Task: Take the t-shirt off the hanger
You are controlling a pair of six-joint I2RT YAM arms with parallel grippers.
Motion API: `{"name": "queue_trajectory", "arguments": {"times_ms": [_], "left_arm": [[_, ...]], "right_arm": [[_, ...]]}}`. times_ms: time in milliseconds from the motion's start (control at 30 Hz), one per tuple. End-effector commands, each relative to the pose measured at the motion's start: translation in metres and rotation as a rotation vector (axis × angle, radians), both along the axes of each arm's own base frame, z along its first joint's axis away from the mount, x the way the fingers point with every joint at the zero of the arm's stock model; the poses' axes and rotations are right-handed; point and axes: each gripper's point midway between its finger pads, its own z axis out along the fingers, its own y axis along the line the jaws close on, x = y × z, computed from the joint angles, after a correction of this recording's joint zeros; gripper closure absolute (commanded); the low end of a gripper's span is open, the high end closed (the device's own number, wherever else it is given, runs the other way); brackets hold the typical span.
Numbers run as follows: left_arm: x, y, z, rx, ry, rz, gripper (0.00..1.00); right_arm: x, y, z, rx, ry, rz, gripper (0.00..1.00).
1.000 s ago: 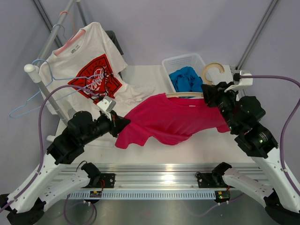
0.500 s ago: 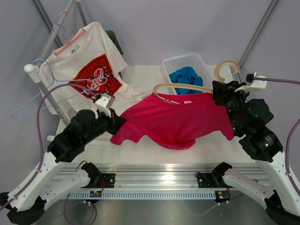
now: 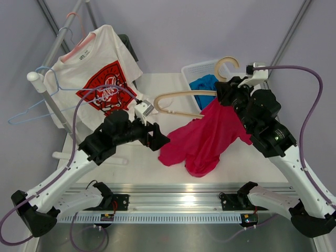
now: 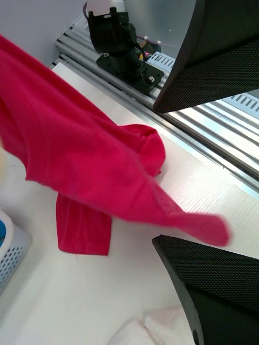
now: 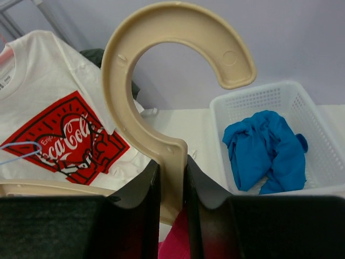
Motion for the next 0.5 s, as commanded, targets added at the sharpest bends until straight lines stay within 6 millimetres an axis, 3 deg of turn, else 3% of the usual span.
{"name": "queue_trajectory", "arguments": {"times_ms": [0,100,133,233,367,433,467], "left_arm": [[-0.012,-0.001,0.055,-0.12,-0.174,-0.077,0.01],[-0.023,0.016,0.076,-0.125,-0.233,-0.055,0.01],[-0.026,0.02,0.09,-0.135,-0.26,-0.052,0.01],[-0.034,0.03,0.105,-0.137,-0.299,-0.051,0.01],[-0.047,0.014,0.124,-0.172,-0.29,-0.176,0.01],[-0.038,-0.001,0.116,-0.153,-0.226,-0.204,0.05],[-0.035,-0.005,0.125,-0.163,-0.229,-0.204,0.06]], "right_arm": [[-0.012,0.01,0.022,-0.011,-0.066,0.096,1.0],[-0.019,0.02,0.001,-0.053,-0.039,0.17,1.0],[-0.024,0.029,-0.006,-0.066,-0.023,0.231,1.0],[-0.038,0.053,-0.015,-0.073,-0.003,0.389,1.0],[-0.048,0.074,-0.022,-0.066,0.018,0.516,1.0],[-0.051,0.079,-0.023,-0.044,0.006,0.544,1.0],[-0.051,0.081,-0.029,-0.037,0.015,0.555,1.0]]}}
